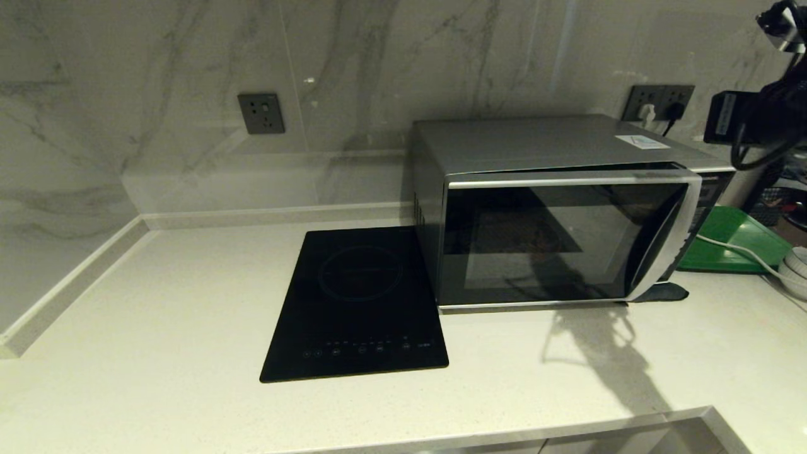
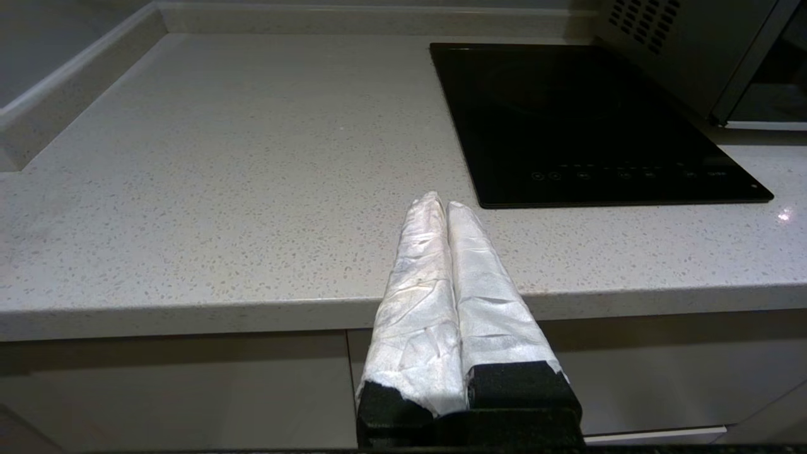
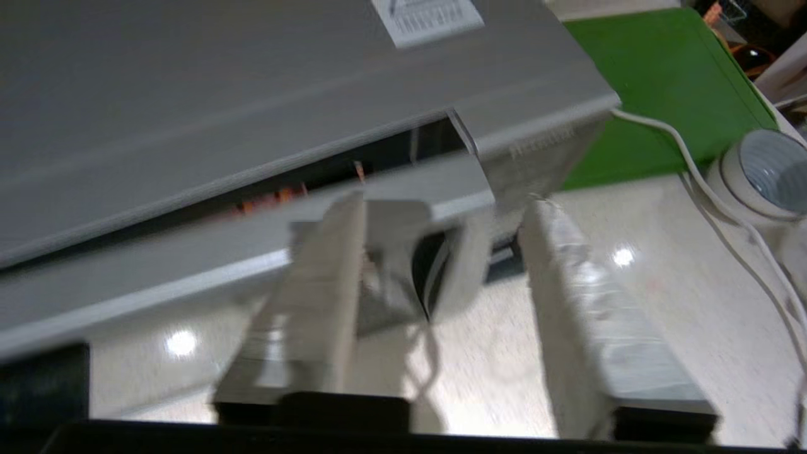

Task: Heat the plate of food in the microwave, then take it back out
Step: Open the microwave oven

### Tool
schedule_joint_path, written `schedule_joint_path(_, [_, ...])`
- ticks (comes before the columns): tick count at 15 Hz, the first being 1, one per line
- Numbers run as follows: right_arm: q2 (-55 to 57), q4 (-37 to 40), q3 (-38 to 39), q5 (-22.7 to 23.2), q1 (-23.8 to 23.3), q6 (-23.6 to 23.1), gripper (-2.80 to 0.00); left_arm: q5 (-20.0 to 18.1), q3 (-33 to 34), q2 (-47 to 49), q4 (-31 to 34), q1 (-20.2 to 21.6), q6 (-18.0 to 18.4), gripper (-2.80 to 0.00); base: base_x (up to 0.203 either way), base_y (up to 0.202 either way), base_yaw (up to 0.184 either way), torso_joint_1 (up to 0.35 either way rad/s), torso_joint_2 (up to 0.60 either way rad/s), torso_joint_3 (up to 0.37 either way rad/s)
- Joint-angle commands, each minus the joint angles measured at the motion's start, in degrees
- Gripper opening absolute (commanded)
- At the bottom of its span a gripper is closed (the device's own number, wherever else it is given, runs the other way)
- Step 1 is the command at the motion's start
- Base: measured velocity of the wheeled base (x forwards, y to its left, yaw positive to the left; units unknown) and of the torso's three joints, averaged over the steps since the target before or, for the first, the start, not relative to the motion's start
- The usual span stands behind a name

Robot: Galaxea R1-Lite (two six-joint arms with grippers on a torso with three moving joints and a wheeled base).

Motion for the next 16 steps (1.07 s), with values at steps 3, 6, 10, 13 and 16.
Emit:
schedule_joint_path(3, [11.54, -0.25, -9.10, -0.02, -1.94, 0.58, -2.80, 0.03, 0.00, 0.04, 0.00, 0.01, -0.05, -2.80, 0.000, 0.000, 0.000, 0.000, 0.00, 0.000])
schedule_joint_path(6, [15.48, -1.73, -9.43, 0.92, -4.10, 0.63, -2.80, 0.03, 0.00, 0.04, 0.00, 0.01, -0.05, -2.80, 0.000, 0.000, 0.000, 0.000, 0.00, 0.000])
schedule_joint_path(10, [17.76, -5.16, -9.59, 2.17, -5.60, 0.54, -2.80, 0.03, 0.00, 0.04, 0.00, 0.01, -0.05, -2.80, 0.000, 0.000, 0.000, 0.000, 0.00, 0.000])
schedule_joint_path(13, [17.24, -4.83, -9.49, 2.17, -5.60, 0.68, -2.80, 0.03, 0.00, 0.04, 0.00, 0.01, -0.05, -2.80, 0.000, 0.000, 0.000, 0.000, 0.00, 0.000])
schedule_joint_path(16, [14.23, -2.84, -8.37, 2.24, -5.49, 0.85, -2.80, 0.03, 0.00, 0.04, 0.00, 0.01, -0.05, -2.80, 0.000, 0.000, 0.000, 0.000, 0.00, 0.000])
